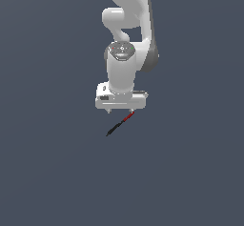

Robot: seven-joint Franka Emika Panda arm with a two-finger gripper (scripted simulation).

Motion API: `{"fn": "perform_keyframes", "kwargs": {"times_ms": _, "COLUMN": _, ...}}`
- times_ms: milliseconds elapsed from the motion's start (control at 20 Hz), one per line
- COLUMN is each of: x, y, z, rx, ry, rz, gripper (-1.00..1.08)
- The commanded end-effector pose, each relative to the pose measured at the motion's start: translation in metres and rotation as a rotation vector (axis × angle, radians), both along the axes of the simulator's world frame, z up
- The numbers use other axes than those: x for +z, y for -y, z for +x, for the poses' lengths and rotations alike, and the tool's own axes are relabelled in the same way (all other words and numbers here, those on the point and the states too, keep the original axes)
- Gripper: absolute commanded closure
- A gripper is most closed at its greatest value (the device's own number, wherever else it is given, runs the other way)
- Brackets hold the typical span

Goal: Pick up the object and move it to a goal position.

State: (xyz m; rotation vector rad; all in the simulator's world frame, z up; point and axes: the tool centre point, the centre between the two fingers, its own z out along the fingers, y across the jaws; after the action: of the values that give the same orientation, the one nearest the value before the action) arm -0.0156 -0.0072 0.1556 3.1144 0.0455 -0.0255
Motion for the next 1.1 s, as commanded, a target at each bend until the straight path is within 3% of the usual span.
{"fn": "perform_keyframes", "kwargs": {"times_ms": 0, "x": 0.0, "y": 0.0, "z": 0.0, "rx": 0.0, "ry": 0.0, "rz": 0.0, "gripper": -0.92}}
{"fn": "perform_keyframes", "kwargs": {"times_ms": 450, "x": 0.001, "y": 0.014, "z": -0.007, "rx": -0.053, "ry": -0.027, "rz": 0.017, "gripper": -0.92}}
{"fn": "perform_keyframes", "kwargs": {"times_ms": 1050, "x": -0.004, "y": 0.013, "z": -0.007, "rx": -0.09, "ry": -0.024, "rz": 0.018, "gripper": -0.92}}
